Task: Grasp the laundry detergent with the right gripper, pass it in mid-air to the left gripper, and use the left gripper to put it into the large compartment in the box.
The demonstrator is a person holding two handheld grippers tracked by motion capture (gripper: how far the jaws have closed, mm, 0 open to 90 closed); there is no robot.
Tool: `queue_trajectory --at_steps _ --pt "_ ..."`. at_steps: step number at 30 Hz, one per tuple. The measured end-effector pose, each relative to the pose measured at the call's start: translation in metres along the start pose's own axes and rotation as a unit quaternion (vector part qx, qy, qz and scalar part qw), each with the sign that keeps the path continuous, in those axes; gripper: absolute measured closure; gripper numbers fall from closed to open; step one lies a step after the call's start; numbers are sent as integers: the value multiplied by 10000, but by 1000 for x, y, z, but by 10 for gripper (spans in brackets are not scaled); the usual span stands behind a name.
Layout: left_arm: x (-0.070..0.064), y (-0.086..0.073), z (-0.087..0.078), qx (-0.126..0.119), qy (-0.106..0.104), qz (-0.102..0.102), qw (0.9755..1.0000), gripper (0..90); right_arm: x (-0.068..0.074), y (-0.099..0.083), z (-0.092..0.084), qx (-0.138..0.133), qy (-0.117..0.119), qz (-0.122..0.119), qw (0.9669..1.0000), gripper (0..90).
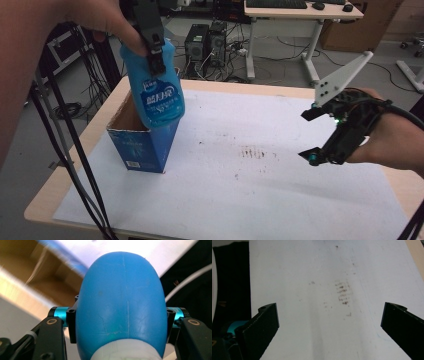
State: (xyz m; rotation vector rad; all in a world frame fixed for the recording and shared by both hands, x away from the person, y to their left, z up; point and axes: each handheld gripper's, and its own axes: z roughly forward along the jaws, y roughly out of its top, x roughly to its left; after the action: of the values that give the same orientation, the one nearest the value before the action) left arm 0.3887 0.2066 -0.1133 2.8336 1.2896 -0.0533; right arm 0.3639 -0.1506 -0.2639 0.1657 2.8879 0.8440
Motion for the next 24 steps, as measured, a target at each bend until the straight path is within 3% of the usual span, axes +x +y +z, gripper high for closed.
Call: queue_trajectory --at_steps 1,2,3,7,10,11,12,13,14,15,19,22,24 --pt "11 -3 -2 70 65 -334 9994 387 -2 -3 -4 141 5 19 9999 6" --pt "11 -3 -2 70 65 -334 9994 387 -2 -3 -4 141 5 19 9999 6" --pt "16 -5 -3 61 79 -516 9986 387 -3 -4 -5 184 -12 23 9998 6" --pt "31 -10 -2 53 133 -1258 9920 389 -5 -5 -9 290 -34 47 9996 6" --pt "39 -13 -2 -59 231 -1689 9853 389 -6 -5 -8 317 -35 42 9995 6" --pt "44 -15 0 -37 290 -1989 9796 389 -6 -5 -6 356 -40 38 9994 6" --pt "44 -15 0 -37 290 -1989 9796 389 -6 -5 -6 356 -40 38 9994 6" --pt "46 -16 0 -79 327 -2109 9769 389 -7 -4 -5 360 -43 37 9993 6" --pt "46 -16 0 -79 327 -2109 9769 389 -7 -4 -5 360 -43 37 9993 6" --pt "50 -17 4 -68 415 -2274 9729 389 -6 -3 -4 365 -57 24 9993 6" --pt "59 -18 14 -73 391 -2453 9686 389 -7 -2 -3 370 -57 22 9993 6" --pt "64 -18 23 -31 227 -2451 9692 389 -7 -3 -3 388 -59 55 9992 6" --pt "67 -18 30 24 163 -2362 9716 389 -8 -4 -3 398 -51 59 9992 6"
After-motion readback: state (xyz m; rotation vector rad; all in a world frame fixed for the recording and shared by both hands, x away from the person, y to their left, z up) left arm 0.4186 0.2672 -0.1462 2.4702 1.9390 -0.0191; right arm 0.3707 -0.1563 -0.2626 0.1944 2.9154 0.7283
